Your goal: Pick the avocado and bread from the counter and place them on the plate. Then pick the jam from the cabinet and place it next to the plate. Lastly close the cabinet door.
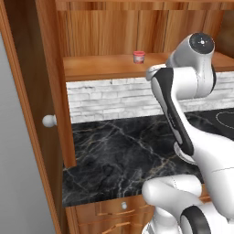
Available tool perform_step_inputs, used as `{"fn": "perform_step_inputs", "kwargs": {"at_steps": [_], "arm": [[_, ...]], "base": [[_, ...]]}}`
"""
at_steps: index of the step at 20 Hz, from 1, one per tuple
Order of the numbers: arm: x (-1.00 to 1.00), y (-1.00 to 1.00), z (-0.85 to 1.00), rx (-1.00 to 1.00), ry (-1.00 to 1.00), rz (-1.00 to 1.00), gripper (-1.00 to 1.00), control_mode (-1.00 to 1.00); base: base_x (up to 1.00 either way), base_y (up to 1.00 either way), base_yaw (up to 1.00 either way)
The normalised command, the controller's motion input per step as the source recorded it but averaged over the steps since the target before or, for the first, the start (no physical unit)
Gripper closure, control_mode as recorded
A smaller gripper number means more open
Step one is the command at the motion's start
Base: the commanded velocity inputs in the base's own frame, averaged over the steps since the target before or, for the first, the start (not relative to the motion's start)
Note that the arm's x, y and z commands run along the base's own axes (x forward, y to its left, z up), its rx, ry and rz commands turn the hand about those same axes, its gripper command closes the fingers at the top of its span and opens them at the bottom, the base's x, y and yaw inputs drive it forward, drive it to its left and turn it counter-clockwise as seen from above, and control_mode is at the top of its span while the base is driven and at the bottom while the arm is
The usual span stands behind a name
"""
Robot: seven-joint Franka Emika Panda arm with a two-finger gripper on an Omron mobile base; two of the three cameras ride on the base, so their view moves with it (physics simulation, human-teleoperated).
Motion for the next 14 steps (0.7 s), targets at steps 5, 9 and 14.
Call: {"fn": "perform_step_inputs", "kwargs": {"at_steps": [5, 9, 14], "arm": [[0.40, 0.01, 0.00, 0.00, 0.00, -0.01, -1.00, -1.00], [0.30, 0.07, 0.08, 0.00, 0.00, 0.00, -1.00, -1.00], [0.38, 0.07, 0.00, 0.00, 0.00, 0.00, -1.00, -1.00]], "base": [[0.00, 0.00, 0.00], [0.00, 0.00, 0.00], [0.00, 0.00, 0.00]]}}
